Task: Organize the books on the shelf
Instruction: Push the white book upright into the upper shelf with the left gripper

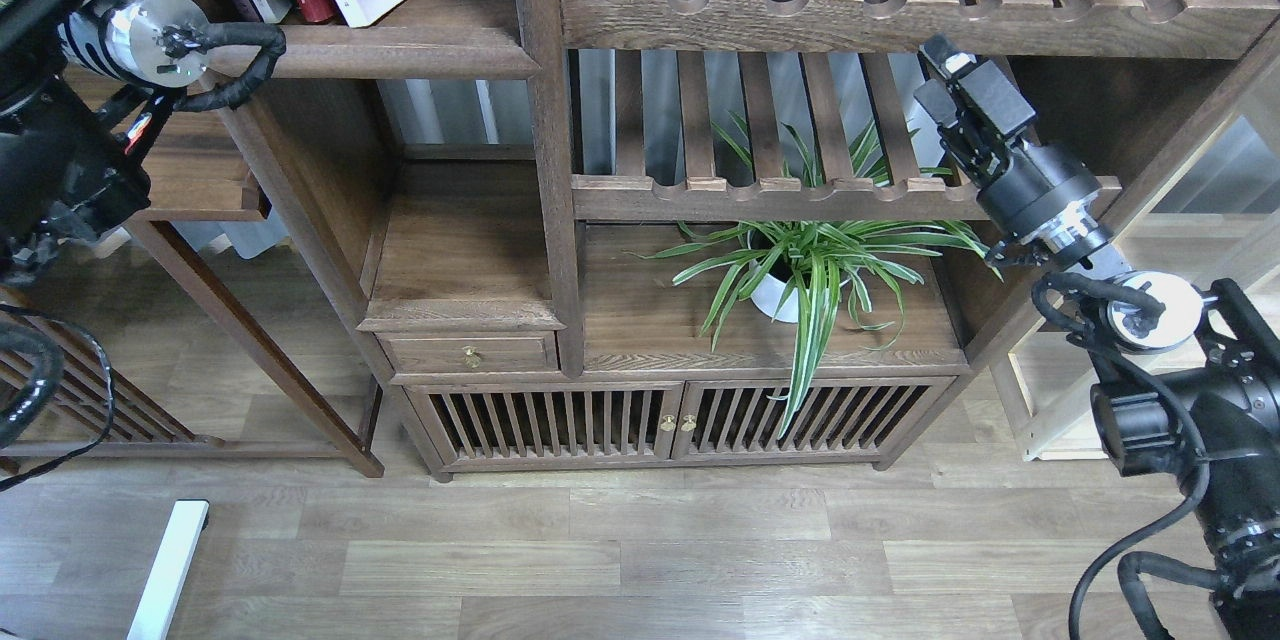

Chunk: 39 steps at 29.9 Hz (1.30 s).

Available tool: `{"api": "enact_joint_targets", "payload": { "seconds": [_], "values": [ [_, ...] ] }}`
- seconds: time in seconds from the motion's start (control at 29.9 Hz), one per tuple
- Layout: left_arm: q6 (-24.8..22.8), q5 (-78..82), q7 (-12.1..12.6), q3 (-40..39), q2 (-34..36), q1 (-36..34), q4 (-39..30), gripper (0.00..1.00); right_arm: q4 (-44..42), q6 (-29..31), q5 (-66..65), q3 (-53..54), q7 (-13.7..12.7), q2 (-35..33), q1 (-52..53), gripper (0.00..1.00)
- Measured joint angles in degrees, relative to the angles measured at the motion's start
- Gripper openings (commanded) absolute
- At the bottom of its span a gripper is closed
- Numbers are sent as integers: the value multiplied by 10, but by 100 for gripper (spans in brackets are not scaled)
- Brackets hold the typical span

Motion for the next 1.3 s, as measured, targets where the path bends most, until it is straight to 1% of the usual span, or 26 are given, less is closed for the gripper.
{"api": "enact_joint_targets", "payload": {
  "seconds": [0.07,0.1,0.17,0.2,0.23,0.37,0.57,0.74,0.84,1.07,1.3],
  "values": [
    [1,1,-9,10,1,1,2,4,0,0,0,1,0,0,-4,95],
    [2,1,-14,14,2,1,3,6,0,0,0,1,0,0,-5,95],
    [2,1,-23,26,5,2,3,6,0,0,0,1,0,0,-10,95],
    [2,1,-29,32,6,3,4,2,0,0,1,1,0,0,-12,95],
    [2,1,-35,37,7,4,4,2,1,0,1,1,0,1,-15,95],
    [2,1,-65,55,8,6,15,2,1,0,1,-1,1,2,-23,95],
    [3,1,-90,68,2,11,26,2,1,0,2,0,2,2,-34,95],
    [23,0,-123,70,-6,23,27,2,1,0,2,1,2,1,-44,95],
    [29,0,-132,71,-14,30,27,2,1,0,2,1,2,0,-47,95],
    [31,0,-136,72,-31,41,28,2,4,0,2,2,0,-1,-47,95],
    [35,1,-152,91,-35,49,30,2,5,0,2,1,0,-2,-47,95]
  ]
}}
